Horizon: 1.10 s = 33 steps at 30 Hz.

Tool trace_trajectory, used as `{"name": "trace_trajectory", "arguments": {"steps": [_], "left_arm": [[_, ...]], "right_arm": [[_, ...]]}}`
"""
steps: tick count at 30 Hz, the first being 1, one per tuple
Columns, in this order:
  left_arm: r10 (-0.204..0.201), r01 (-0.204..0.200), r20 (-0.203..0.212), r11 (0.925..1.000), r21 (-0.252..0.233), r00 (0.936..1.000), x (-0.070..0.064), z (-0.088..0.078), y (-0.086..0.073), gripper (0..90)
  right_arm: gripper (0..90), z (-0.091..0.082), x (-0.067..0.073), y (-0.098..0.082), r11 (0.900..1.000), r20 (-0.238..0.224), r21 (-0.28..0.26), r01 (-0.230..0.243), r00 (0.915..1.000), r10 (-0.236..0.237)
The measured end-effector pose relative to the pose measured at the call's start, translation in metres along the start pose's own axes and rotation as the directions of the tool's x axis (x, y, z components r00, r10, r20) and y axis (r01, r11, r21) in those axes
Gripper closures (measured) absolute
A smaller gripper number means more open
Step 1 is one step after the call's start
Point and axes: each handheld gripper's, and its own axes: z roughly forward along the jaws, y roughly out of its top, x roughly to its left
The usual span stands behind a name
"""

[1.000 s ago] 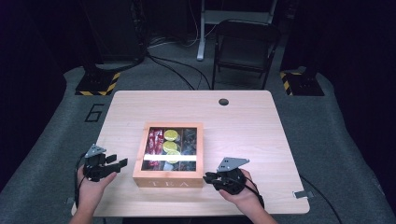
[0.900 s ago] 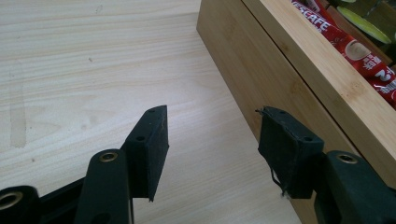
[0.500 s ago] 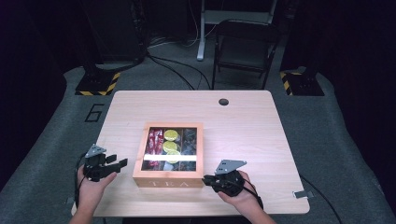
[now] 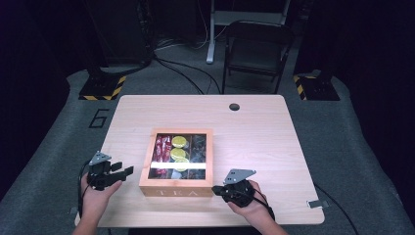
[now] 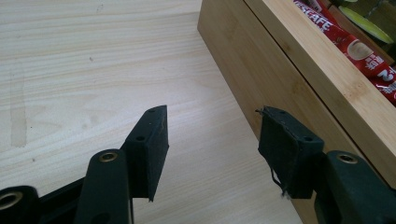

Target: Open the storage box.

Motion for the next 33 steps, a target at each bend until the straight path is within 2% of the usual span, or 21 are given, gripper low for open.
{"name": "trace_trajectory", "arguments": {"steps": [10,12,18,20,27,33], "left_arm": [[0.001,-0.001,0.001,1.0000,0.002,1.0000,0.000,0.000,0.000,42.5],[0.001,-0.001,0.002,1.0000,0.001,1.0000,-0.001,0.000,0.001,42.4],[0.003,-0.003,0.009,1.0000,0.004,1.0000,-0.002,-0.002,0.001,42.5],[0.006,-0.006,0.015,1.0000,0.001,0.9999,-0.004,-0.004,0.002,42.4],[0.025,-0.023,0.036,0.9991,-0.036,0.9990,-0.014,-0.014,0.005,42.4],[0.044,-0.041,0.054,0.9977,-0.054,0.9976,-0.022,-0.023,0.009,42.7]], "right_arm": [[85.8,0.000,0.001,0.000,1.000,0.008,-0.006,-0.007,0.9999,0.007],[85.8,0.001,0.001,0.000,1.000,0.010,-0.011,0.004,0.9999,-0.004],[86.2,0.000,0.003,0.001,0.999,0.018,-0.031,-0.014,0.9997,0.015],[85.9,0.001,0.002,0.001,0.999,0.018,-0.032,-0.003,0.9998,0.004],[85.0,0.000,0.001,0.005,0.998,-0.003,-0.051,-0.037,0.9993,0.037],[84.1,0.000,0.000,0.008,0.997,-0.008,-0.064,-0.035,0.9994,0.034]]}}
